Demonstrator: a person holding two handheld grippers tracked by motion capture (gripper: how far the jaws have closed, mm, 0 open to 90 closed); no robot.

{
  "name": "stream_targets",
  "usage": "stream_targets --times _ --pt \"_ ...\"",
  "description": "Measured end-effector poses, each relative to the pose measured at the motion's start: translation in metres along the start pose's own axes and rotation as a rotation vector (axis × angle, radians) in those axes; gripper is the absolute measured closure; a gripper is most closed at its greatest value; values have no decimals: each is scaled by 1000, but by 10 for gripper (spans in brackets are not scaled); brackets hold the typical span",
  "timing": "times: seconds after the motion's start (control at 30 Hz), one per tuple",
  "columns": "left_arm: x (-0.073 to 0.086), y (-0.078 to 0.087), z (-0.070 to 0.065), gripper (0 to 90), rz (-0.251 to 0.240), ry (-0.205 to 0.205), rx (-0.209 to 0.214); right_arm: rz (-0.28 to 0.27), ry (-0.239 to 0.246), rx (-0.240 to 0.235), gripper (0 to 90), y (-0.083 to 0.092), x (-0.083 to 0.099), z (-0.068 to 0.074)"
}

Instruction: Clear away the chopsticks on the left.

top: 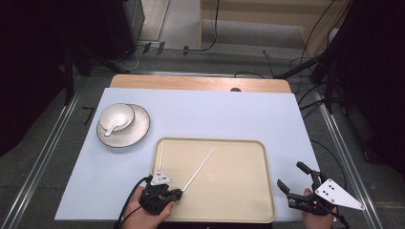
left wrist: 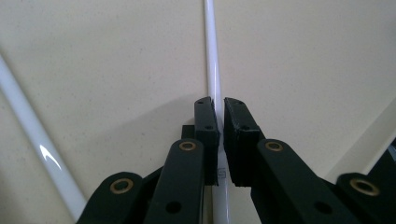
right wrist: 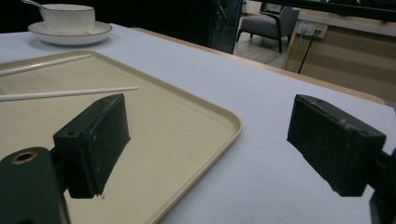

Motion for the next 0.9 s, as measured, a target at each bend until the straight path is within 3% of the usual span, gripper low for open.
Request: stream_targets --times 0.13,0.27,0.33,0.4,0.43,0.47,0.5,0.57,0.6,0.73,0.9 --pt "6 2 -4 845 -8 -5 4 0 1 -3 132 0 0 1" --pt "1 2 -3 783 -22 -5 14 -1 1 -2 132 0 0 0" --pt "-16 0 -1 771 -46 -31 3 0 2 -2 132 0 -1 1" --pt "-23 -1 0 782 -53 -40 -1 0 1 -3 132 0 -1 1" --pt "-37 -7 2 789 -52 -48 2 0 2 -3 132 0 -1 1" --pt "-37 -7 2 789 -52 -48 2 0 2 -3 132 0 -1 1" --pt "-51 -15 2 788 -56 -63 1 -2 1 -1 132 0 -1 0" --pt "-64 -26 3 772 -45 -75 5 -1 1 -2 132 0 -1 0" --pt "-64 -26 3 766 -45 -75 5 -1 1 -2 132 0 -1 0" --pt "-89 -54 8 758 -15 -82 -1 -3 -1 -2 132 0 -1 -1" --pt "-103 -68 10 759 -8 -89 -6 -2 -4 -4 132 0 0 -1"
Point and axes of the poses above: each handheld gripper's, and its own axes: y roughly backward along the jaws, x roughly out of its underside, z roughly to its left, the point moved 7 cm from there along -y, roughly forward along the jaws, and after that the axes turned 10 degrees about x, right-handed, at the moved point
